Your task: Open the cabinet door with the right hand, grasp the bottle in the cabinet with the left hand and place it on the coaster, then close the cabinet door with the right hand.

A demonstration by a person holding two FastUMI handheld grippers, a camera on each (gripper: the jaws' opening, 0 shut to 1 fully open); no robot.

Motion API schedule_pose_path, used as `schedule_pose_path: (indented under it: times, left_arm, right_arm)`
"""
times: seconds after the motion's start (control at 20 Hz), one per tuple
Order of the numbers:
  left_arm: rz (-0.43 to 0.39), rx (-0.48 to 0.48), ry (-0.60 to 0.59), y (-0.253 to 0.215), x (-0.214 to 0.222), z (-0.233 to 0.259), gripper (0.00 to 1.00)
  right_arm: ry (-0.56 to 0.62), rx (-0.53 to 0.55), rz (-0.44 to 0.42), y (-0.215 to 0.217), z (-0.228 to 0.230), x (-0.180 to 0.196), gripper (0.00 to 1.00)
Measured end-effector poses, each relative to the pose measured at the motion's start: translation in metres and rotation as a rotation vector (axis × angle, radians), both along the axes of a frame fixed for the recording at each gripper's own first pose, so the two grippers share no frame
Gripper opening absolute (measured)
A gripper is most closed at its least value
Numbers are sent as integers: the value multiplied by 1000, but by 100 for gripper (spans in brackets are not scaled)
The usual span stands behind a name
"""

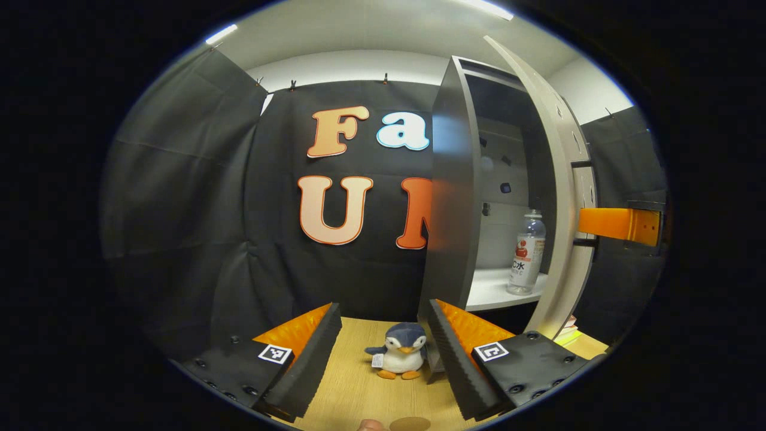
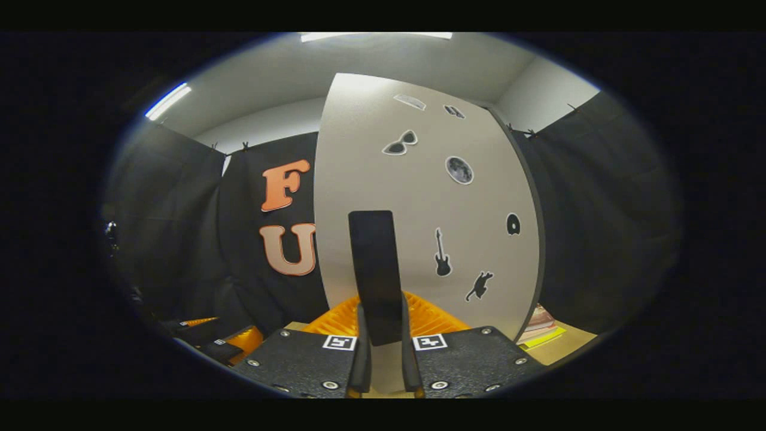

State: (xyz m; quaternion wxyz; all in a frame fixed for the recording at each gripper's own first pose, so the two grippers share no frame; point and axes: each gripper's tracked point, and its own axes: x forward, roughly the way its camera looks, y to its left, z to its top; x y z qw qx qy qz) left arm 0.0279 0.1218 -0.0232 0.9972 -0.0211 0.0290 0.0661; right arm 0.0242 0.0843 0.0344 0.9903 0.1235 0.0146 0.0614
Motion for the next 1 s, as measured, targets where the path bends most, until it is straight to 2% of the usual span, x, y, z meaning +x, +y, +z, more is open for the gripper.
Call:
schedule_pose_path:
  times: [0.3,0.45,0.6,0.65,0.7,0.8,0.85,0.9,0.95,1.0]
  left_arm:
    - [-1,-49,-28,-1,1,11,94]
    - [-1,-28,-25,-6,3,14,95]
    - [-7,-10,-32,-27,-5,14,94]
    - [-12,-7,-35,-36,-9,16,95]
    - [-20,-7,-38,-46,-12,19,94]
    - [-45,-10,-31,-66,-17,17,94]
    - [-57,-8,-27,-75,-21,17,95]
    - [-58,-2,-30,-80,-25,19,95]
    - [-57,3,-35,-83,-30,21,94]
    - [-57,5,-39,-86,-34,22,94]
  right_arm:
    - [6,-6,20,-28,-1,-25,18]
    - [16,10,34,-52,0,-48,22]
    - [20,-7,17,-95,-7,-80,19]
    - [21,-19,12,-103,-7,-87,22]
    - [27,-33,17,-107,-8,-93,17]
    - [36,-42,43,-118,-11,-99,19]
    - [38,-34,46,-124,-11,-102,17]
    - [36,-30,43,-135,-10,-106,17]
    - [35,-29,35,-142,-12,-109,22]
    - [32,-28,26,-147,-12,-112,19]
